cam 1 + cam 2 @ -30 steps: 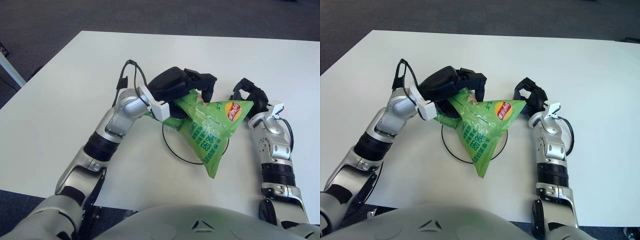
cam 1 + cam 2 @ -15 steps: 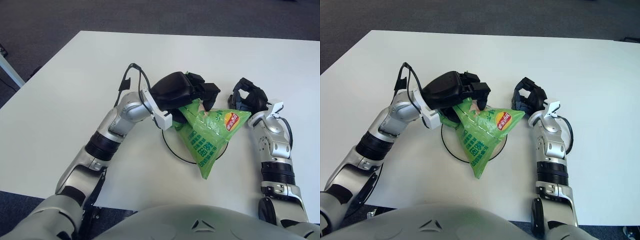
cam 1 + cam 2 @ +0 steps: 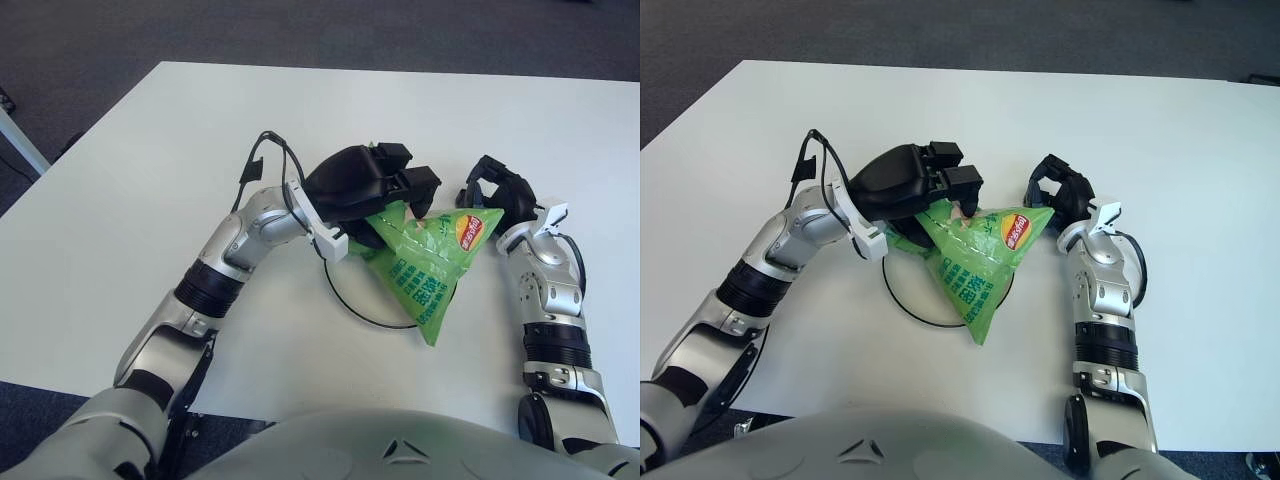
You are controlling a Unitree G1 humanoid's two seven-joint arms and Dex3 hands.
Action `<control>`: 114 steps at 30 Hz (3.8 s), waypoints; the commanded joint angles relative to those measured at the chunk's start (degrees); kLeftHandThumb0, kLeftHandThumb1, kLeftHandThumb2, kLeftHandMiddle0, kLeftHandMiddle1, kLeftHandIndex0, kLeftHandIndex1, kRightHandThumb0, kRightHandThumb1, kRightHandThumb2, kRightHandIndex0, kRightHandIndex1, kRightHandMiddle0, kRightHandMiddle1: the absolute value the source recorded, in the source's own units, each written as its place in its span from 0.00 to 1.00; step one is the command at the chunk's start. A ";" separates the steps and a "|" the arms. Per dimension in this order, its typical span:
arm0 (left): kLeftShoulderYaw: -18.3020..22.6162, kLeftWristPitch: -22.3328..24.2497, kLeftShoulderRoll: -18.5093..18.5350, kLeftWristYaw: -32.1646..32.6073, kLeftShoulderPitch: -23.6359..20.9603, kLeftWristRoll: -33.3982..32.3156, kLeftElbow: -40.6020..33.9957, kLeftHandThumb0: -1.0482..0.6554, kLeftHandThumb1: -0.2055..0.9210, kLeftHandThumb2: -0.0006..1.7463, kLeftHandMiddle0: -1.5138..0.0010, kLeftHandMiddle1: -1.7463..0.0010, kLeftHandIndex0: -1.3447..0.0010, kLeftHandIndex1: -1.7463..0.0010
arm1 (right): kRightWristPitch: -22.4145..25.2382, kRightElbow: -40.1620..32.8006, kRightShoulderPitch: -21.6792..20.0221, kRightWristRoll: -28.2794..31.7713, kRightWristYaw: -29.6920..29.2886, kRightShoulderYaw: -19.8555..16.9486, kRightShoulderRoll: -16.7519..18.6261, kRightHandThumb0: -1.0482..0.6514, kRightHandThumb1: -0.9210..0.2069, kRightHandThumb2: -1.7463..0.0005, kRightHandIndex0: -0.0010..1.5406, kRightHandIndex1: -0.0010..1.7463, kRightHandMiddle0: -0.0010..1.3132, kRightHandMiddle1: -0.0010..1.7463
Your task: Put the snack into the plate.
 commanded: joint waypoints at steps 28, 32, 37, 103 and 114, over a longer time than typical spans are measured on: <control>-2.27 -5.65 3.27 -4.66 -3.93 -6.30 4.46 0.05 1.00 0.41 1.00 0.99 1.00 0.99 | 10.45 -3.71 4.25 1.20 -2.98 0.35 1.64 0.33 0.54 0.25 0.70 1.00 0.47 1.00; -2.43 -6.34 3.36 -5.84 -4.46 -8.18 5.40 0.03 1.00 0.40 1.00 1.00 1.00 1.00 | 11.91 -4.76 4.40 2.26 -3.79 -0.31 2.47 0.33 0.53 0.25 0.70 1.00 0.46 1.00; -2.21 -4.96 3.92 -8.69 -5.23 -10.55 5.96 0.01 1.00 0.37 1.00 1.00 1.00 1.00 | 11.97 -6.43 5.17 1.36 -4.04 0.32 2.13 0.33 0.53 0.26 0.70 1.00 0.46 1.00; 14.06 3.27 6.14 -5.05 -10.72 -22.85 29.84 0.00 1.00 0.57 0.83 0.92 1.00 0.77 | 5.69 -4.10 5.79 -3.19 -0.02 4.31 -1.71 0.35 0.48 0.29 0.82 1.00 0.43 1.00; 19.48 13.76 -1.67 -3.81 -12.17 -32.54 39.74 0.05 1.00 0.64 0.82 0.74 1.00 0.66 | 6.16 -4.78 5.99 -3.80 -0.24 4.61 -1.75 0.35 0.48 0.29 0.82 1.00 0.43 1.00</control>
